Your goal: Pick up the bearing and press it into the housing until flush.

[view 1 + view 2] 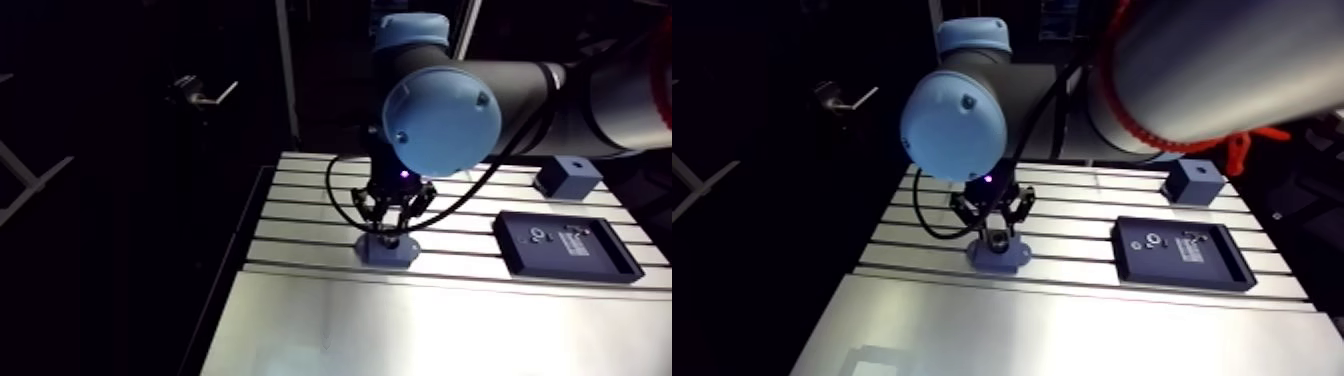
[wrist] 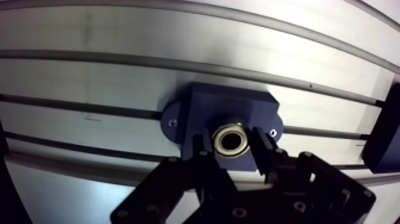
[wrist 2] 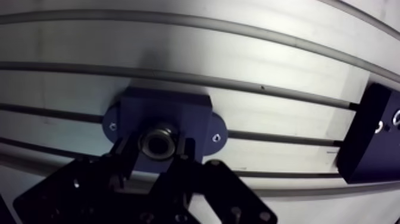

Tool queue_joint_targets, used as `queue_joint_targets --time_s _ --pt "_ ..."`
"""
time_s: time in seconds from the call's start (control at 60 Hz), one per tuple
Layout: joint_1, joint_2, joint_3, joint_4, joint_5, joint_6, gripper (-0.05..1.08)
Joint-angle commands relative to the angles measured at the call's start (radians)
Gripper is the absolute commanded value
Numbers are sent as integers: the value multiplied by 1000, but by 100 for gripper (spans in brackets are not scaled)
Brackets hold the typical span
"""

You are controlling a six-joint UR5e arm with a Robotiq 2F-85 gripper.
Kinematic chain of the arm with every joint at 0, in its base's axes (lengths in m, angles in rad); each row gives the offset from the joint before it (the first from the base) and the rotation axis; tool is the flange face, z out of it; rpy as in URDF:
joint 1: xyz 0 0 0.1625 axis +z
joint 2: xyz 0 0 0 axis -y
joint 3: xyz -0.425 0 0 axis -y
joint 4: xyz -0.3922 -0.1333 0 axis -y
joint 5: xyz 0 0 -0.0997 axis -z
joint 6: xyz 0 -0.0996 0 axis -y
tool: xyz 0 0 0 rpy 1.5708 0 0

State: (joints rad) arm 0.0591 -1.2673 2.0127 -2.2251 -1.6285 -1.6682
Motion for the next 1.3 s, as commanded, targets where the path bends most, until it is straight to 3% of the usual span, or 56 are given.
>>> queue_joint_targets --time_s 0.017,1.3 --pt "1 -2 7 0 -1 -1 59" --pt "-2 0 11 -2 -3 -3 59"
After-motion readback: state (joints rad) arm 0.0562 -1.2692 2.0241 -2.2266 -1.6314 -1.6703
